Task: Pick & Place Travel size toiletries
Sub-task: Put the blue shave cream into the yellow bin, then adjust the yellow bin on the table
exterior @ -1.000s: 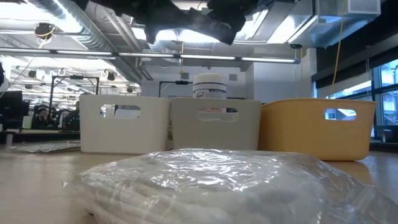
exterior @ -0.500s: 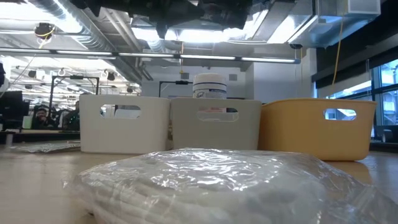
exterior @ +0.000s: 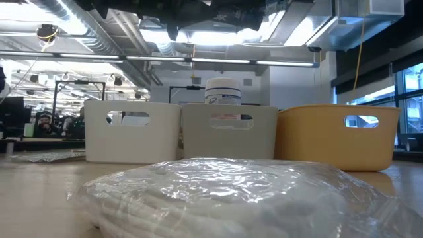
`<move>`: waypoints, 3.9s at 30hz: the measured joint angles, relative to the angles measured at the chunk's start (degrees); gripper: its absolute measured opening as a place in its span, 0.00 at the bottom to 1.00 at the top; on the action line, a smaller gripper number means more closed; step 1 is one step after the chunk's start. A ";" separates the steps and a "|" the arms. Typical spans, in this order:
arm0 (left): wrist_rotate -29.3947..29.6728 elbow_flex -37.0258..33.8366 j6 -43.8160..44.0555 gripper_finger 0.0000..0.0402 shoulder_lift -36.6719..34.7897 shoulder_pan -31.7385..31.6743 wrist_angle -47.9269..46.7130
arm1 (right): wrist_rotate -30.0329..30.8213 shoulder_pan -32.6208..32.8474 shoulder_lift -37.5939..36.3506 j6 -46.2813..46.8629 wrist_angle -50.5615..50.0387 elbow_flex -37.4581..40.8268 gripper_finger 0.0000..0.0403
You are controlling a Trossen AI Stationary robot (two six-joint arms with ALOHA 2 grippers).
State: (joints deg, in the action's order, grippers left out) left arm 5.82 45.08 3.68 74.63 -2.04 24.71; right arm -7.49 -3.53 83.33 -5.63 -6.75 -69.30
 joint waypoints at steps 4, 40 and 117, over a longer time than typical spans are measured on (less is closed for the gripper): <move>0.02 0.00 0.00 0.01 0.00 -0.02 -0.02 | 0.00 0.00 0.00 -0.03 0.21 0.00 0.17; 23.05 -1.33 -5.03 0.38 -7.88 0.04 -18.53 | 21.80 -0.92 -4.48 29.87 -26.87 1.14 0.01; 5.89 -17.66 4.92 0.32 -22.43 0.07 -9.04 | 47.43 22.68 -18.11 69.15 -41.63 23.35 0.23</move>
State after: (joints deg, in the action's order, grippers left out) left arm 11.71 27.42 8.60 52.21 -1.98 15.67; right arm 39.94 19.15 65.22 63.53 -48.38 -45.95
